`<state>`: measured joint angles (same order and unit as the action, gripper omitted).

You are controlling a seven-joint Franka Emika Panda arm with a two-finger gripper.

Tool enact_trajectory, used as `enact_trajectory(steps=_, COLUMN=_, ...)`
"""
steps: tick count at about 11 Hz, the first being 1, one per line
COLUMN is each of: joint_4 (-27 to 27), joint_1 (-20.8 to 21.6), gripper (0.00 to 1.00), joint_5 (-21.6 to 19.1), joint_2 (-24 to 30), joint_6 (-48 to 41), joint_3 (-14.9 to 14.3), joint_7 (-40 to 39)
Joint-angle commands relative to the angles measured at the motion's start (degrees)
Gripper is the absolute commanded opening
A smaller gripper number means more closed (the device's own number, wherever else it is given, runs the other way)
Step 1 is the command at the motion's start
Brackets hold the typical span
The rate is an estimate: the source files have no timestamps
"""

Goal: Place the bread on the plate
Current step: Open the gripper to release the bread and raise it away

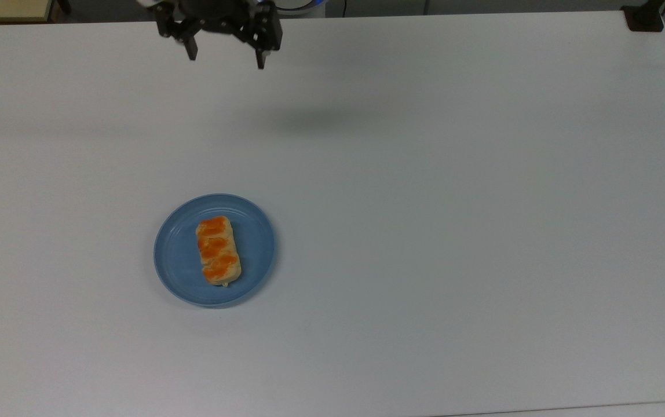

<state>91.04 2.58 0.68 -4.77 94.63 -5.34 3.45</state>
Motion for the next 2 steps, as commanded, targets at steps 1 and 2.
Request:
enact_trajectory(steps=1, joint_4=2.4, joint_1=-5.9, gripper=1.0, joint_5=0.3, joint_2=3.4, joint_6=-0.2, joint_3=6.2, joint_7=1.1)
enact_trajectory(steps=2, joint_4=2.4, joint_1=-5.9, gripper=1.0, joint_5=0.3, joint_2=3.4, joint_6=0.0, joint_3=6.2, joint_7=1.2)
